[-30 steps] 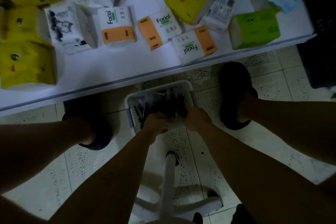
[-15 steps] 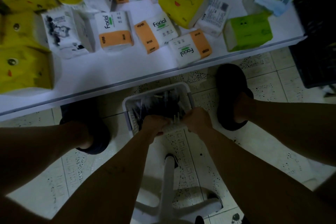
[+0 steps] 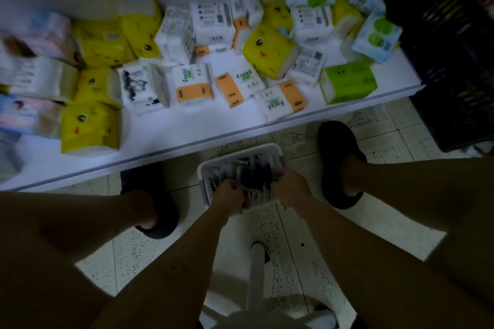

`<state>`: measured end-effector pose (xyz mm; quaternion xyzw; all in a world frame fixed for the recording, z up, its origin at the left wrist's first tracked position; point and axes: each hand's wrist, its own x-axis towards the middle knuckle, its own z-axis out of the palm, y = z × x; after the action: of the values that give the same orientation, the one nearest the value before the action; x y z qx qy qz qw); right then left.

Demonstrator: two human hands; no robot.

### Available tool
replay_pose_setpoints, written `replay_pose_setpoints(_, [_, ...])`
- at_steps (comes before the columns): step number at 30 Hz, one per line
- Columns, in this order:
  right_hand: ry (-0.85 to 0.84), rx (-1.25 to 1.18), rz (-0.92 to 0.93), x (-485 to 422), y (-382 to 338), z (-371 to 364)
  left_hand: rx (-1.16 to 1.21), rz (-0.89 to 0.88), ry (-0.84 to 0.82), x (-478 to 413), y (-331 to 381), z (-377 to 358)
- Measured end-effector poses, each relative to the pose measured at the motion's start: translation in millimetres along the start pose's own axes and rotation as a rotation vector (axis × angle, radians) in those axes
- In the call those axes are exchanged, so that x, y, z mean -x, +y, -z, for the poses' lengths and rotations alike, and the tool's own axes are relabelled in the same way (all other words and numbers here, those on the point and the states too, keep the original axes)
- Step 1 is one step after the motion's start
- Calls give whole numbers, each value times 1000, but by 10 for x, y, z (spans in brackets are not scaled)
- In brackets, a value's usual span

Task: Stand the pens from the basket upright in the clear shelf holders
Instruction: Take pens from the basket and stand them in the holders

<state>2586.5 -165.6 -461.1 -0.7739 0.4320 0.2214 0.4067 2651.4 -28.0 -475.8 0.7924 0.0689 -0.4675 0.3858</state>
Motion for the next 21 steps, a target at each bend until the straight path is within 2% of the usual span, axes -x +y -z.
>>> replay_pose_setpoints(5, [55,-61,87,274,-120,74,-37,-56,51,291,134,93])
replay_pose_setpoints(9, [113,-63,235,502,-272,164,-175,-219,183,536,260,211])
replay_pose_setpoints(12, [140,-87,312,660,-388,222,-162,-385,301,758,363,341])
replay_pose_setpoints(15, [189,-72,375,848,-545,347,-87,-511,346,948,500,470])
replay_pose_setpoints(21, [269,-213,508,1172,-851,705,-59,-601,359,1250,965,678])
